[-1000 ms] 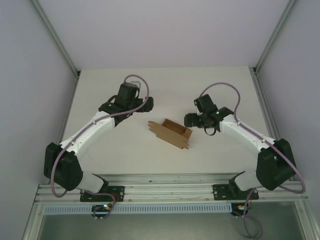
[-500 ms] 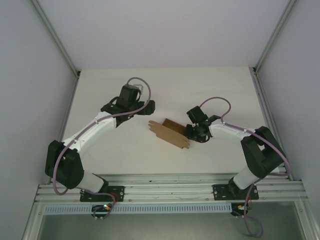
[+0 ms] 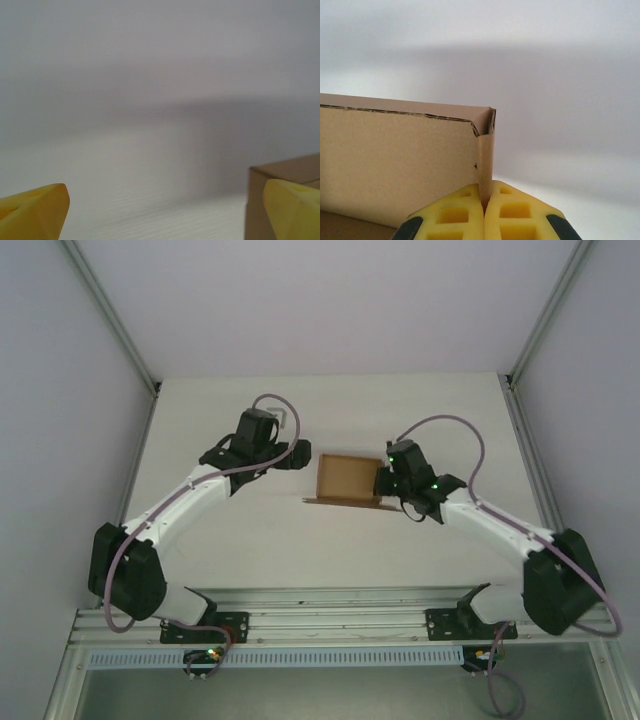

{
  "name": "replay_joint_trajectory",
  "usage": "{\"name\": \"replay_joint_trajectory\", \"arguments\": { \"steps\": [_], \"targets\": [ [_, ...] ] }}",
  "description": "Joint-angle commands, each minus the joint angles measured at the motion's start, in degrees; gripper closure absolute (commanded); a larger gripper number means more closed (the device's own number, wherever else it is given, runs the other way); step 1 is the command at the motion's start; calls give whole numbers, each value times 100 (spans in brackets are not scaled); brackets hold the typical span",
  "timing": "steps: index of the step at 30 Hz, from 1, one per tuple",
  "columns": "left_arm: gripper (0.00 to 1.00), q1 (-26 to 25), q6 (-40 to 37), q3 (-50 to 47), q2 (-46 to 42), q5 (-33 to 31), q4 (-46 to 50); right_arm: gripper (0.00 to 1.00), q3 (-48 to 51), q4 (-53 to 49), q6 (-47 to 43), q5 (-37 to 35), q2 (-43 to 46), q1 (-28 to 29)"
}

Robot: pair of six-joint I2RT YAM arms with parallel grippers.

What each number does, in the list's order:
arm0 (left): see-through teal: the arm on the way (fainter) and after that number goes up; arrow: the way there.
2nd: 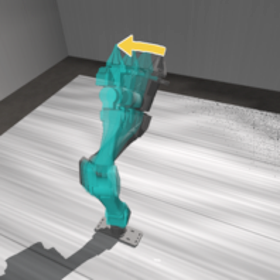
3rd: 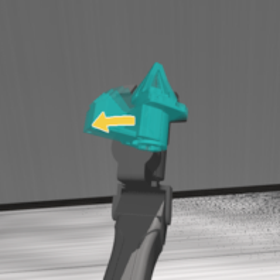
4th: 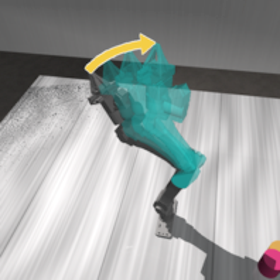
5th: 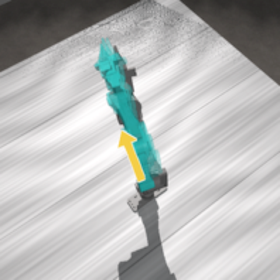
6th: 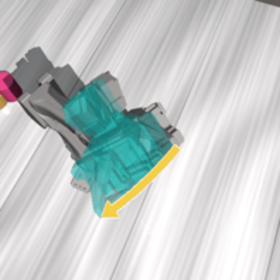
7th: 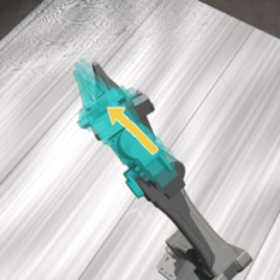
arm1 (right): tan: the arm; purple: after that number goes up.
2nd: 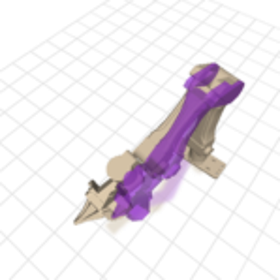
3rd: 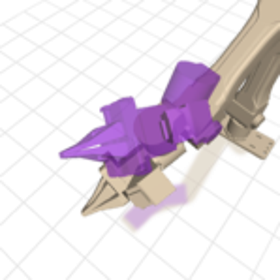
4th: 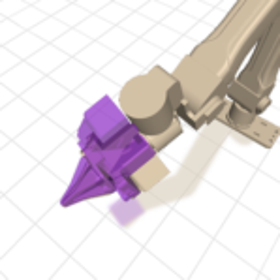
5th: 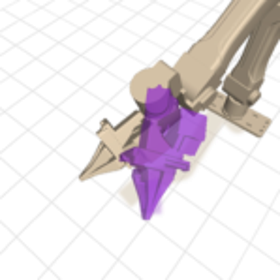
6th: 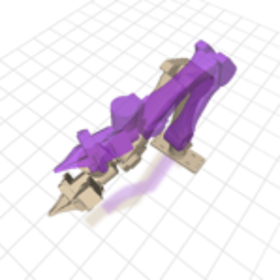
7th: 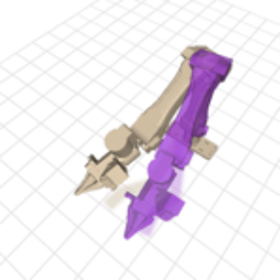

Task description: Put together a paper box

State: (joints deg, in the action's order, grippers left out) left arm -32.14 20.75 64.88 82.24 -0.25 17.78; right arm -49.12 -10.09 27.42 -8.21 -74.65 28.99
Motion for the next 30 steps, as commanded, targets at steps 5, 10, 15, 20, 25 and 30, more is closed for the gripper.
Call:
{"name": "replay_joint_trajectory", "arguments": {
  "steps": [5,10,15,20,25,30],
  "targets": [
    [0,32,161,-406,-766,1559,-1427,95,348,2562,-2655,-621,778,67],
    [0,-205,-20,-183,-904,1438,-1237,95,615,3347,-3181,-1008,909,199],
    [0,-610,-220,60,-968,-36,-656,96,228,2933,-3179,-1798,621,243],
    [11,-1066,-79,748,-281,-1313,-176,97,108,2998,-2772,-2169,437,312],
    [21,-1086,244,1034,299,-1391,-399,97,28,3055,-2500,-2316,316,344],
    [26,-1087,324,1270,690,-1259,-425,96,-88,2889,-2333,-2326,258,345]
  ]
}}
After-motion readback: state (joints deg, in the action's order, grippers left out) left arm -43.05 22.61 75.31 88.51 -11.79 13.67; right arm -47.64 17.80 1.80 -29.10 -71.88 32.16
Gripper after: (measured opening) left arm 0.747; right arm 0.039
